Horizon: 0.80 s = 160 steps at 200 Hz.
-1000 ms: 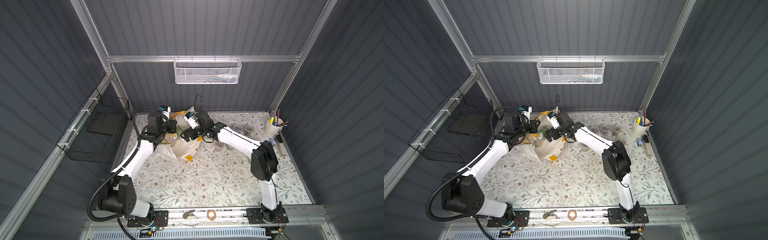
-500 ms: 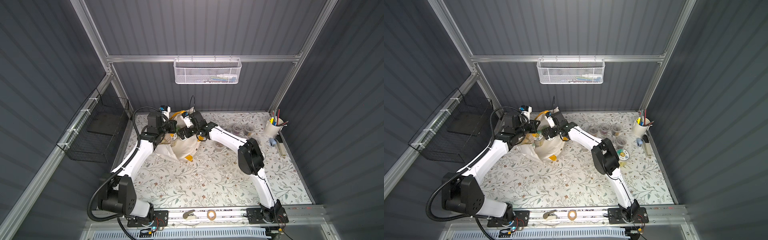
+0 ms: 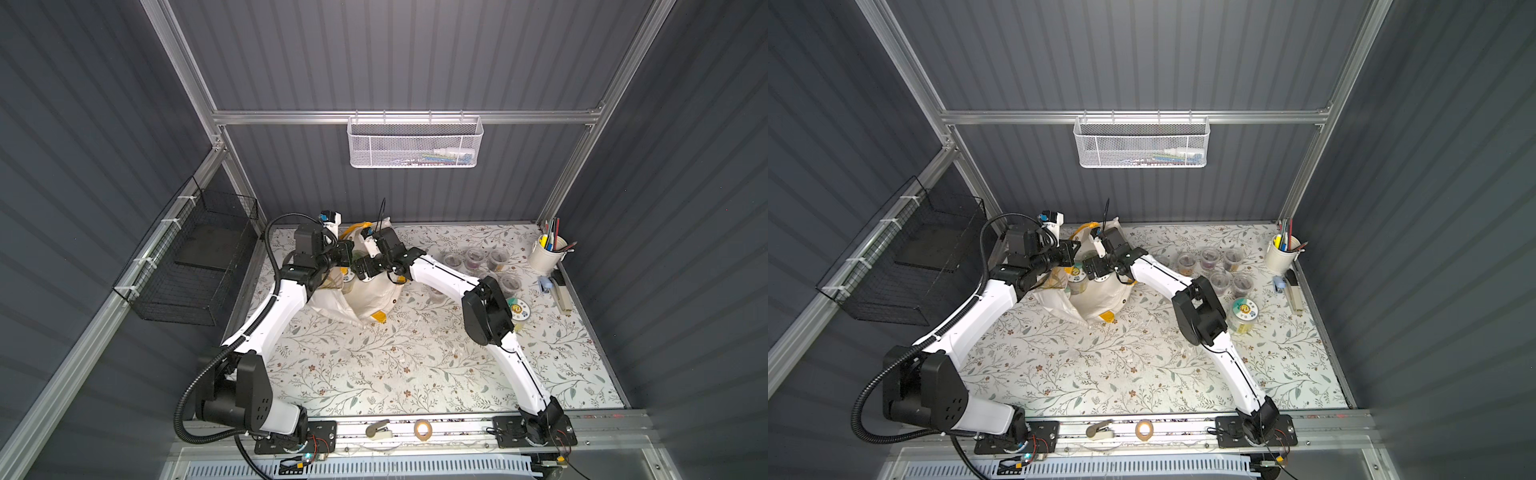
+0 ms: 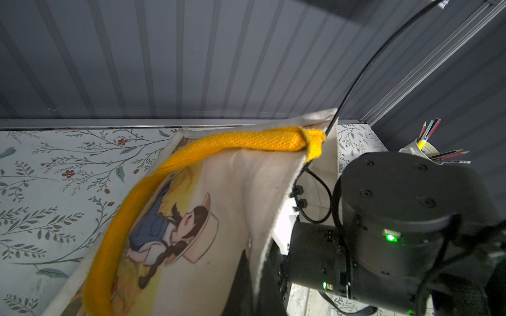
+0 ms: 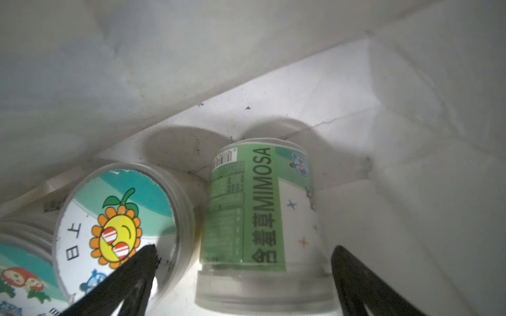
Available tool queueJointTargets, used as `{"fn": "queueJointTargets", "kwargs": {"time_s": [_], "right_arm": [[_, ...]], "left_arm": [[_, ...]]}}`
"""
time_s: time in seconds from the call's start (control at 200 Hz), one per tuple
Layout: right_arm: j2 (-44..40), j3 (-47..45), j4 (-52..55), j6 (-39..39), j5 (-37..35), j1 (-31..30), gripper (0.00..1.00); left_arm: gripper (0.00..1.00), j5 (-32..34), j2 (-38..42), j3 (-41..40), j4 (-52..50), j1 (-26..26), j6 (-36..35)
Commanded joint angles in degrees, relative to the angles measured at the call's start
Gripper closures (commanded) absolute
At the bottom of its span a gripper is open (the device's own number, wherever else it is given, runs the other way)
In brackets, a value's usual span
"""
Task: Take out the seed jars from the canvas bag
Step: Pick up the seed jar from the canvas bag.
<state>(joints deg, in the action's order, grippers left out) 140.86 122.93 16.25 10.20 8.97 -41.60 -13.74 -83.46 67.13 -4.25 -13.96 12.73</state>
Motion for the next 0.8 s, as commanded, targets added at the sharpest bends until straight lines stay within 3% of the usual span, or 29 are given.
{"fn": "queueJointTargets", "kwargs": {"time_s": [0.0, 0.245, 0.51, 0.795], "right_arm": [[1.22, 0.39, 1.58, 1.12, -0.5, 0.37, 0.02], [-2.23, -6.83, -3.97, 6.44, 1.49, 2.07, 0.05], [-1.91, -7.7, -3.41, 6.3, 1.89, 2.36, 0.05], [-3.95, -12.61, -8.97, 11.94, 5.79, 4.43, 0.06]], "left_arm": [[1.0, -1.28, 1.86, 0.22, 0.78, -0.19, 0.36], [1.0, -1.11, 2.12, 0.03, 0.56, -0.19, 0.28], [1.0, -1.3, 1.89, 0.07, 0.85, -0.19, 0.61], [1.0, -1.15, 2.17, -0.23, 0.6, -0.19, 0.45]]}}
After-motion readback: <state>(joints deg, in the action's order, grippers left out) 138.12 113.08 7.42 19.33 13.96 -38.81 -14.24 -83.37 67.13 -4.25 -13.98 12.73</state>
